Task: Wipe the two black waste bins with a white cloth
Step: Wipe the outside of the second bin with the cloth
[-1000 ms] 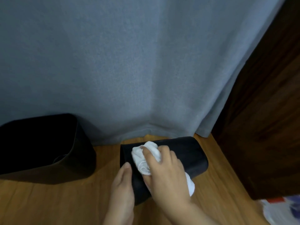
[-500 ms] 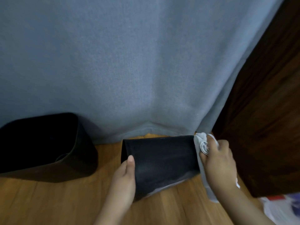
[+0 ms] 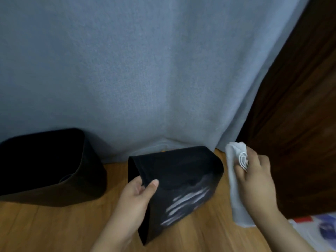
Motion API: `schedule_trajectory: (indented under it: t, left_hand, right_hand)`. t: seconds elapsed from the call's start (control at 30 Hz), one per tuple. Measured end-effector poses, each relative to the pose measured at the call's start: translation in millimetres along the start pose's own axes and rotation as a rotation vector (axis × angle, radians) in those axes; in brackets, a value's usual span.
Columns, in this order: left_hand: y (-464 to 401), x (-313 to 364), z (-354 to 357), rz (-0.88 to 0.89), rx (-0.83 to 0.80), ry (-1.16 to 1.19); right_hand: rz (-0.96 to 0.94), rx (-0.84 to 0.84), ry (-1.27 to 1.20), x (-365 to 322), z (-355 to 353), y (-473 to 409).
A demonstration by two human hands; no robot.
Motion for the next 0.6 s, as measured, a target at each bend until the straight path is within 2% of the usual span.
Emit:
schedule_trajectory:
  t: [0.07,0.17,0.27,0.4,0.53,0.6]
  left_hand:
    - [1.2,0.7,3.8,0.03,-0.001,0.012]
    - [2.0,1.1,10.8,0.039,-0.004,0.105]
    - [0.7,2.0,14.3,0.044,0.015,0.2]
    - [1.2,6.3,13.3,0.08,0.076,0.154]
    - [0.0,3.8,11.8,0.073,0.143,0.158]
    - [-0.8,0.0,12.7,0.034,0.151,0.171]
  right_hand:
    - [-0.008,0.034,-0.181,-13.3,-7.5,2.6]
    - [-0.048,0.04,-0.281,-26.3,-8.8,6.8]
    - [-0.045,-0.01,-0.46,-39.6,-5.9,12.0]
    - [-0.041,-0.059,-0.774,-77.9,-3.5,18.6]
    - [-0.163,-0.21,-0.786,-106.2,14.8,21.1]
    - [-0.2,-0.21,-0.687,-111.8,26.9,23.7]
Point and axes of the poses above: each hand's wrist, its own y-axis away from the middle knuckle, its own z-axis out of the palm, x = y × z, the point moved 3 cm from there along -y, towards the middle knuckle, and after that the axes turned 13 degrees about -z, right-handed, at the moved point
